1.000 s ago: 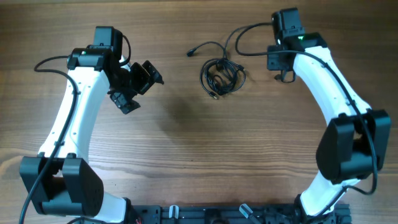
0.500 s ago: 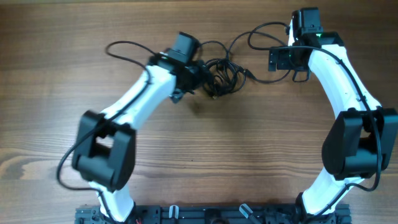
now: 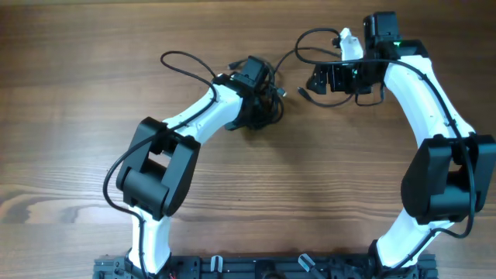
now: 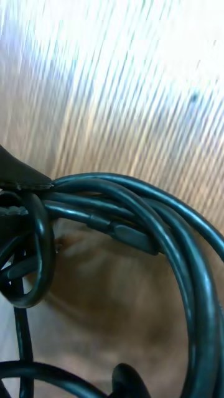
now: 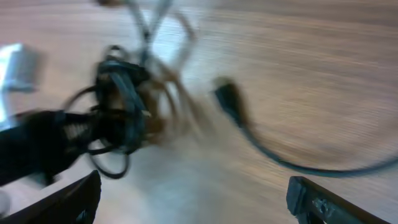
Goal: Untangle cables
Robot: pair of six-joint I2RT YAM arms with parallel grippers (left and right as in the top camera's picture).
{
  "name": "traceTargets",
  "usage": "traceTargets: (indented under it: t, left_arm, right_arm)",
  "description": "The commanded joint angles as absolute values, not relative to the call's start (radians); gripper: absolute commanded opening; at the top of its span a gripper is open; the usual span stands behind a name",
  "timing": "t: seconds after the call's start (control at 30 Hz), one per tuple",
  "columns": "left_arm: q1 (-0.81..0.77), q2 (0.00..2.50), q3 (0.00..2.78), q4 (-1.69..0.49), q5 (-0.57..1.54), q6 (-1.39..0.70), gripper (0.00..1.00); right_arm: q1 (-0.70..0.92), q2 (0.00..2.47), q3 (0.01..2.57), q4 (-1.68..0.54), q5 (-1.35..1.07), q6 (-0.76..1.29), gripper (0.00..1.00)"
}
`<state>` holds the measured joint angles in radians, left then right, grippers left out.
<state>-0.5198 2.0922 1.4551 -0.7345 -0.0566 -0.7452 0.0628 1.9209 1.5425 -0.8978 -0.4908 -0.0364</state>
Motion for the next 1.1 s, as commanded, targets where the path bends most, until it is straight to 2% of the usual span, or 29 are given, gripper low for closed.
traceTargets:
  t: [0.0,0.1,0.23,0.37,0.4,0.53,0.57,0.63,0.7,0.73,0.77,0.8,0.83,0.9,1.0,1.07]
  left_arm:
    - [-0.453,2.085,1.423,-0.832,-0.03,-0.361,0.04]
    - [-0.4,2.013,1.423,-0.83,0.194,-0.201,0.04]
    - [-0.279,1.833,1.423,-0.807,0.667,-0.067,0.04]
    - [-0.167,1.752,1.423,-0.8,1.158,-0.104,0.04]
    - [-0.147,1.752,1.423,-0.797,1.212,-0.15,0.04]
    - [-0.104,1.752,1.423,-0.719,1.46,-0.3,0.04]
    - [-0.099,1.752,1.423,-0.69,1.462,-0.405,0.04]
    - [-0.099,1.752,1.423,-0.674,1.467,-0.466,0.04]
    - [-0.1,1.752,1.423,-0.672,1.47,-0.524,0.04]
    - [-0.1,1.752,1.423,-0.672,1.47,-0.581,0.04]
    - [-0.1,1.752,1.423,-0.668,1.469,-0.644,0.04]
    - [-0.1,1.752,1.423,-0.659,1.469,-0.68,0.04]
    - [-0.1,1.752,1.423,-0.641,1.468,-0.712,0.04]
    - [-0.099,1.752,1.423,-0.599,1.465,-0.813,0.04]
    - [-0.093,1.752,1.423,-0.537,1.464,-0.873,0.04]
    - [-0.092,1.752,1.423,-0.538,1.414,-0.884,0.04]
  right_arm:
    - [0.092,1.941,1.555,-0.919,-0.739,-0.085,0.96]
    - [0.134,1.941,1.555,-0.944,-0.766,-0.101,0.96]
    - [0.12,1.941,1.555,-0.929,-1.023,-0.098,0.96]
    - [0.063,1.941,1.555,-0.871,-1.486,-0.098,0.96]
    - [0.058,1.941,1.555,-0.849,-1.592,-0.097,0.96]
    - [0.054,1.941,1.556,-0.669,-1.623,0.098,0.92]
    - [0.054,1.941,1.556,-0.627,-1.623,0.119,0.88]
    - [0.054,1.941,1.556,-0.541,-1.623,0.136,0.67]
    - [0.059,1.941,1.556,-0.532,-1.623,0.142,0.5]
    - [0.064,1.941,1.556,-0.532,-1.622,0.143,0.38]
    - [0.067,1.941,1.556,-0.531,-1.621,0.161,0.37]
    - [0.07,1.941,1.556,-0.531,-1.617,0.204,0.47]
    - [0.071,1.941,1.556,-0.529,-1.604,0.281,0.64]
    - [0.056,1.941,1.556,-0.415,-1.548,0.404,0.81]
    - [0.009,1.941,1.556,-0.352,-1.313,0.363,0.95]
    - [-0.044,1.941,1.556,-0.218,-1.404,0.423,0.96]
